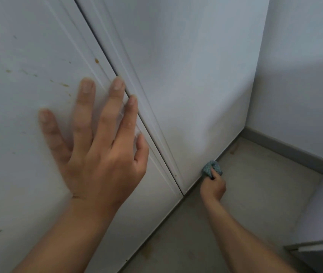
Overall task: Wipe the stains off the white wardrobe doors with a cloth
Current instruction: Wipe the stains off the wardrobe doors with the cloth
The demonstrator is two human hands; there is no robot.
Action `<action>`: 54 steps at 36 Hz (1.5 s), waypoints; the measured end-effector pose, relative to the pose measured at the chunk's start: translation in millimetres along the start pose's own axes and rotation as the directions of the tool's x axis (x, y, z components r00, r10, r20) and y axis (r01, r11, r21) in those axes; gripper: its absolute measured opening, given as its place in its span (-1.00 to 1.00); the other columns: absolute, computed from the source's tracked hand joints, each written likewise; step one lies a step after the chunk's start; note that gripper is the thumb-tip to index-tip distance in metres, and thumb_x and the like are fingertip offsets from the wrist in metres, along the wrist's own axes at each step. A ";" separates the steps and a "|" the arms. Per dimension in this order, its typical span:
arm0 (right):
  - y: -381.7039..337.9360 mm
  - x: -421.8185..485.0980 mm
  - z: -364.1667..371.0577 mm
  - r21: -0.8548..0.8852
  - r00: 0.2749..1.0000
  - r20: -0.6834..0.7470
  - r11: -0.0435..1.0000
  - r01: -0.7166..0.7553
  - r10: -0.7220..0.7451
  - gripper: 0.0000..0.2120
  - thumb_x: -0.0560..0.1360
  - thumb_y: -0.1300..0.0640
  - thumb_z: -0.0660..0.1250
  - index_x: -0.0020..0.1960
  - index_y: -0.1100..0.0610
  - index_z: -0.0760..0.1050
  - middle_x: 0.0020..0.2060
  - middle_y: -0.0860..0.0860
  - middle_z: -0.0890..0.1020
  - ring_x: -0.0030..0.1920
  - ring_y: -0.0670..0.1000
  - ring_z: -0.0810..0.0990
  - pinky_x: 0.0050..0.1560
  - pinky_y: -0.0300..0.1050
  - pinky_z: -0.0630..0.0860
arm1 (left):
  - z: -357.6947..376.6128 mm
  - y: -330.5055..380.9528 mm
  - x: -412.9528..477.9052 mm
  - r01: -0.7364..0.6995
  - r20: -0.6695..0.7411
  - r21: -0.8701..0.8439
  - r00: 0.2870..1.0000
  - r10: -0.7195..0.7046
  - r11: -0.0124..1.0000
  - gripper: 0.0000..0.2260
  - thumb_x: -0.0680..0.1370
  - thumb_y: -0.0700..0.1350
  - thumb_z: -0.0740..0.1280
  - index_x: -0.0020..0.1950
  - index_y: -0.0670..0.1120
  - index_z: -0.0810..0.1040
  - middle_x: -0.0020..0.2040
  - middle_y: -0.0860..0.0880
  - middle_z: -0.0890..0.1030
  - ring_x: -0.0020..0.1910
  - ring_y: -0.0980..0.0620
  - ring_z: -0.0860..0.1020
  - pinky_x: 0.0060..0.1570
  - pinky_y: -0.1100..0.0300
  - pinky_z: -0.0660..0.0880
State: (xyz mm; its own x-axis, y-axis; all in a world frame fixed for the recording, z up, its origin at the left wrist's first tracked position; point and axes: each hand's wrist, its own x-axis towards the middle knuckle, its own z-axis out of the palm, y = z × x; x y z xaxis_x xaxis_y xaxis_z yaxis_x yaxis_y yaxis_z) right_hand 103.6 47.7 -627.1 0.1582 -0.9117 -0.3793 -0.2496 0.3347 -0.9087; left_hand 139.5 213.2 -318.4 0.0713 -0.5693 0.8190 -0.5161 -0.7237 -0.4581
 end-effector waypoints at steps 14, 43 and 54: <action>23.8 -40.1 2.2 0.009 0.994 0.105 1.000 -0.012 0.011 -0.59 0.46 0.45 0.31 0.29 0.27 0.59 0.20 0.24 0.65 0.22 0.20 0.62 0.25 -0.14 0.44 | -0.7 1.6 1.6 -0.004 0.014 -0.020 1.000 0.005 1.000 -0.62 0.59 -0.03 0.34 0.40 -0.04 0.60 0.55 -0.02 0.44 0.56 -0.22 0.33 0.37 -0.53 0.24; -144.4 160.7 -34.5 0.365 0.949 -0.292 0.903 0.225 -0.118 -0.61 0.51 0.47 0.22 0.28 0.31 0.59 0.17 0.11 0.64 0.09 -0.05 0.53 0.05 -0.47 0.41 | 1.3 0.4 2.6 0.012 0.036 -0.201 0.999 -0.005 0.980 -0.65 0.61 0.00 0.39 0.39 -0.01 0.60 0.54 -0.02 0.45 0.59 -0.20 0.24 0.13 -0.52 0.47; -124.9 143.8 -23.1 0.252 0.971 -0.158 0.943 0.218 -0.182 -0.51 0.46 0.48 0.18 0.31 0.21 0.59 0.25 0.15 0.63 0.27 0.07 0.58 0.11 -0.58 0.30 | 10.9 -5.5 -1.2 -0.026 0.068 -0.279 0.997 0.047 0.960 -0.56 0.62 -0.02 0.38 0.51 0.01 0.47 0.62 0.02 0.30 0.52 -0.32 0.37 0.16 -0.56 0.43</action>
State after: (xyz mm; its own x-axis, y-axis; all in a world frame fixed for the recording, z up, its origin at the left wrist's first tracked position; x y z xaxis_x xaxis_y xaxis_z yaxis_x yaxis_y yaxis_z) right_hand 135.5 -130.7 -564.1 0.0484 -0.9834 -0.1752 0.0399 0.1771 -0.9834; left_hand 151.5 213.7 -320.6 0.1049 -0.6281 0.7710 -0.7355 -0.5708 -0.3649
